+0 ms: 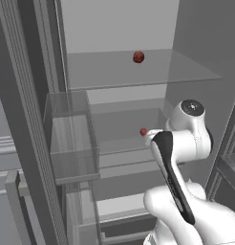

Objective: Take the strawberry from the fridge and place it on top of the pancake, located on the dining counter.

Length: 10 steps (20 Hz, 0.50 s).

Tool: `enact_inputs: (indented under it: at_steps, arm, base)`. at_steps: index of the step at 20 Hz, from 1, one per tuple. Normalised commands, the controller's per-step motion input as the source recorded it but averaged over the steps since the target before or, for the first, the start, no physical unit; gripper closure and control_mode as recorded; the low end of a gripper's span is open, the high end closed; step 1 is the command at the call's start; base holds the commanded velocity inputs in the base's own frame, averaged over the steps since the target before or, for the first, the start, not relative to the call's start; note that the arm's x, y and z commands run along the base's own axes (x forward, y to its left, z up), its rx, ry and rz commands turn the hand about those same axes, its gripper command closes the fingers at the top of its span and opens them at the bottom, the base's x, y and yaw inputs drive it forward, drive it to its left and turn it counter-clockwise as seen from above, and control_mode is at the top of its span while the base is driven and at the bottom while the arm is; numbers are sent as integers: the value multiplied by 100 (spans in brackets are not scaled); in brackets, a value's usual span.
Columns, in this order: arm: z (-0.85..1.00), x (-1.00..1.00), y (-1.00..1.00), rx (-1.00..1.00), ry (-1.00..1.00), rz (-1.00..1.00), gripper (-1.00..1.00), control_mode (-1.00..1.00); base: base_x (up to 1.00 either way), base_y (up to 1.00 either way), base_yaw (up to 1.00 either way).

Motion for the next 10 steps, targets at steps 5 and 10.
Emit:
enact_inputs:
  at_steps: [5,10]
  arm:
    - [0,94,0,0,0,0,-100,-100]
    - [0,46,-4,0,0,0,-100,-100]
  base:
    - [0,0,0]
    - [0,0,0]
